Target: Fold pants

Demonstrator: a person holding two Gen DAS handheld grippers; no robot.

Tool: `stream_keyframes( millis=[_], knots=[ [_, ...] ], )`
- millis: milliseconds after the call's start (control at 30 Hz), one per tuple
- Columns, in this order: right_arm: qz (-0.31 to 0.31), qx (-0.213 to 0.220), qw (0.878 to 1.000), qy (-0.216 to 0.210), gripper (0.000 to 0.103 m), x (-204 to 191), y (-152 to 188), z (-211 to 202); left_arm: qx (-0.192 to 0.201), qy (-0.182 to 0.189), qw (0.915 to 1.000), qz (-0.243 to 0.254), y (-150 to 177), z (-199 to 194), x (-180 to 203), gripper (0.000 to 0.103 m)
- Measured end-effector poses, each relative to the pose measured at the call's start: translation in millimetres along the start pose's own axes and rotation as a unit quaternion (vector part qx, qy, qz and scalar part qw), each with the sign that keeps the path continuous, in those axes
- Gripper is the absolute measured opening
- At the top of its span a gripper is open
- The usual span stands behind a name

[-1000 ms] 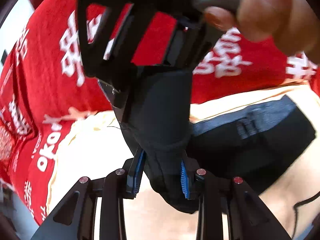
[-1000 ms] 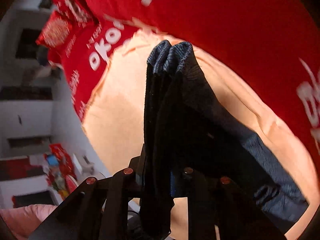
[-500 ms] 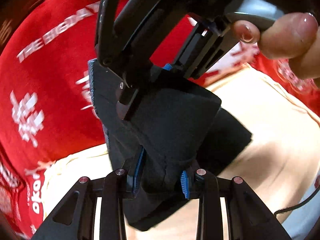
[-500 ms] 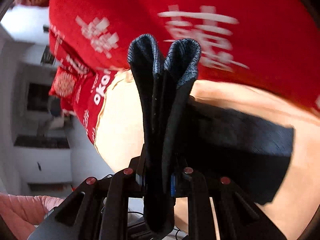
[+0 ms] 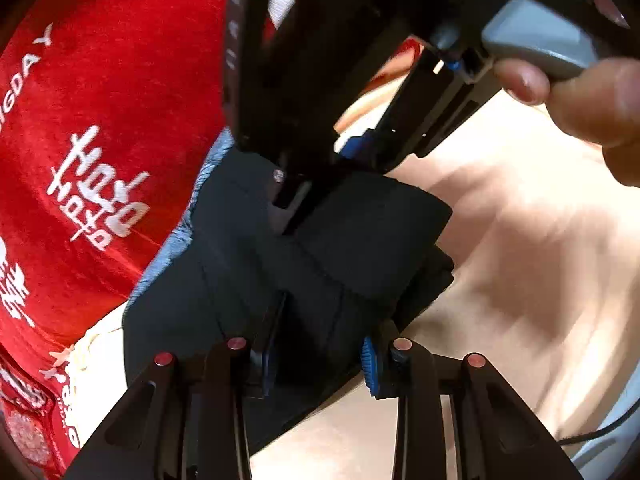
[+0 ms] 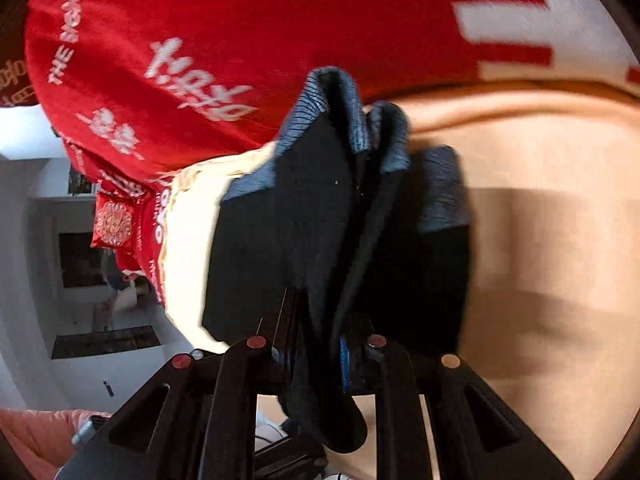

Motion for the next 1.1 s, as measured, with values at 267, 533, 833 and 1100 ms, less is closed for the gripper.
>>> stream_keyframes(
  millis=[267,533,833,1100],
  knots=[
    [0.038,0.017,0.999,-0.007,0.022,28,5,16,-0.016,0.008,0.9998,0.0,12,8,-6,0.055],
    [0.005,0.026,0.998,0.062,0.024,12,26,11,-0.021,0.055,0.9982,-0.014,46,-26,-23,0.056],
    [0.021,0.031,0.992,0.124,0.03,23,45,-5,-0.037,0.035,0.9934,-0.103,74,-28,-97,0.056],
    [0.13,0.064,0.988,0.047,0.047,29,101,-9,-0.059,0.031,0.9763,-0.206,100,-3,-150,0.056]
  ],
)
Point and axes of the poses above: each gripper's, at about its wrist camera, not at the fingertips, and z roughly the way its jaws point, x to its right, y to its underside, the point moved 10 cm from there along z, roughly the way its jaws point, and after that the axes turned 3 degrees about -x, right-handed, at the moved point
